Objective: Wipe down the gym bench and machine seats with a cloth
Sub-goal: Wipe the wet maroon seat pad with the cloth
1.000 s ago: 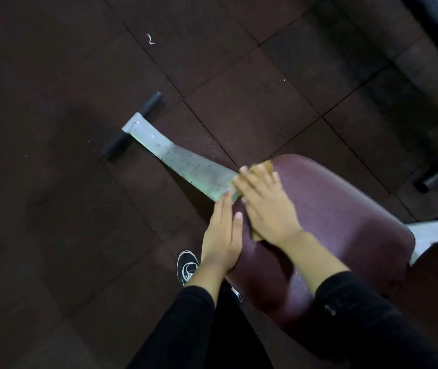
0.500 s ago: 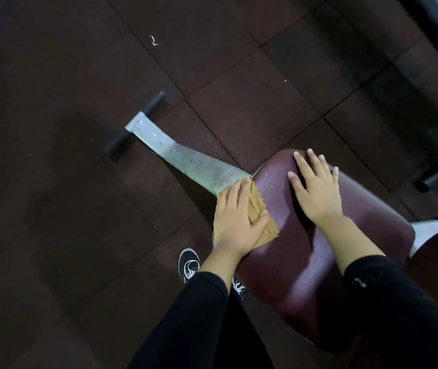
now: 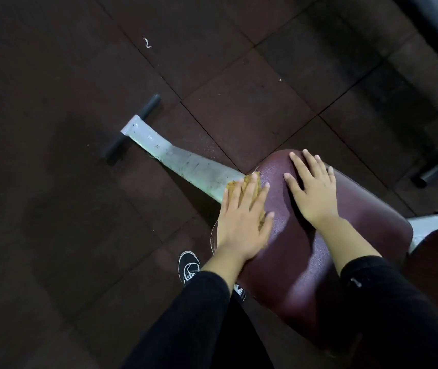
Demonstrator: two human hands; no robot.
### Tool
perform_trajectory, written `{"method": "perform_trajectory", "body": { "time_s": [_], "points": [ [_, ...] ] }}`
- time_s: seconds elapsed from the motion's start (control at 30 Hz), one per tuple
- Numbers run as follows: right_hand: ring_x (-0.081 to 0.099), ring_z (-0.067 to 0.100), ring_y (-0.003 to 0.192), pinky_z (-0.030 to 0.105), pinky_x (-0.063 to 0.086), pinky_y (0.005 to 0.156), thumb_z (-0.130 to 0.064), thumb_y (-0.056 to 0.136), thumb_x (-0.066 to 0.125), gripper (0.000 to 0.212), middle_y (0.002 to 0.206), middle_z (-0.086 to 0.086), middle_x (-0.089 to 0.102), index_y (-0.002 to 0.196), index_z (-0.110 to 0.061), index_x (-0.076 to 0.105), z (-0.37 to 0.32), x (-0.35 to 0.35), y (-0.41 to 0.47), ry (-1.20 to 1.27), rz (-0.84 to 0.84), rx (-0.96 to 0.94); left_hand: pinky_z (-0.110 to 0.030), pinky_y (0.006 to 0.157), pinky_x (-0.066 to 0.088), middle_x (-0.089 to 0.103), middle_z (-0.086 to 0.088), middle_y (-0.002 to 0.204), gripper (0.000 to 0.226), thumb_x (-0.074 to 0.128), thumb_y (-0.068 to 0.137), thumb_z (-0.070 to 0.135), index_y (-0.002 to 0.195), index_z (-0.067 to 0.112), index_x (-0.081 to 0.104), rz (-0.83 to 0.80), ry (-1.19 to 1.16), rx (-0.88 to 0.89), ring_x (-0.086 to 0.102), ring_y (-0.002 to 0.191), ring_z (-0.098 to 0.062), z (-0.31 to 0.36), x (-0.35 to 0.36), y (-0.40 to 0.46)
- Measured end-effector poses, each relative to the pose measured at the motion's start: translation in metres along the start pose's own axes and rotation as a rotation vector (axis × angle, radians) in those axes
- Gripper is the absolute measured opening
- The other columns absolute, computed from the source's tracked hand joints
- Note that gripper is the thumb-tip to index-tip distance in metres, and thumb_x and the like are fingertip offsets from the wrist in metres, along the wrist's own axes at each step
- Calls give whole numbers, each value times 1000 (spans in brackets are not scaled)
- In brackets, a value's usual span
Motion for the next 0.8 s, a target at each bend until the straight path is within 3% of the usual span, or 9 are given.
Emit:
{"method": "perform_trajectory", "body": {
  "time_s": [0.17,0.33,0.4,0.47,0.57,0.63,0.73,0.8],
  "points": [
    [17,23,144,45,7,116,-53,92,31,55,154,-1,26,143,-35,33,2,1,1,11,10,-1,-31,106,30,32,5,151,56,38,99,46,151,30,25,-79,-295,-287,32,133,-18,-10,-9,21],
    [16,23,144,45,7,116,-55,91,29,57,154,-1,26,143,-35,32,3,2,1,6,-3,5,-33,100,33,53,-2,133,59,28,92,49,140,19,43,35,-436,-524,49,119,-26,-27,-8,-20],
    [17,24,144,46,8,116,-59,87,23,62,154,-1,26,143,-35,33,3,2,1,5,-1,8,-36,108,30,51,-7,138,60,28,93,42,142,9,44,97,-325,-452,47,125,-28,-20,-7,-46],
    [17,24,143,46,8,116,-60,85,21,64,154,-2,27,143,-36,33,3,2,2,14,1,14,-46,113,23,43,-11,148,56,33,95,33,142,5,44,90,-149,-272,38,135,-29,-5,-1,-64],
    [18,24,143,46,9,115,-60,86,21,64,154,-2,27,143,-35,34,3,3,1,15,15,13,-47,116,19,36,-8,154,56,40,94,31,144,8,43,40,-33,50,31,142,-25,16,10,-56],
    [19,24,143,46,10,115,-60,86,21,63,153,-1,28,143,-34,34,3,3,2,14,18,6,-46,118,17,31,-3,157,56,39,95,31,148,12,39,23,-37,154,27,145,-21,22,11,-33],
    [17,23,144,45,9,115,-61,86,20,64,154,-2,27,143,-35,33,4,2,2,26,5,9,-46,119,15,30,-2,157,57,35,96,31,150,14,35,19,-81,49,23,146,-22,19,1,5],
    [16,22,144,44,8,115,-62,85,20,64,154,-3,26,143,-36,33,5,1,2,32,-4,10,-42,116,24,38,-7,151,53,34,97,29,148,12,37,5,-162,-138,33,139,-25,8,-8,19]
  ]
}}
Point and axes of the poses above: each hand's wrist, its own y-axis towards the middle knuckle, its own x-axis out of the palm, z = x × y, the point moved 2 cm from there along y, towards the middle knuckle
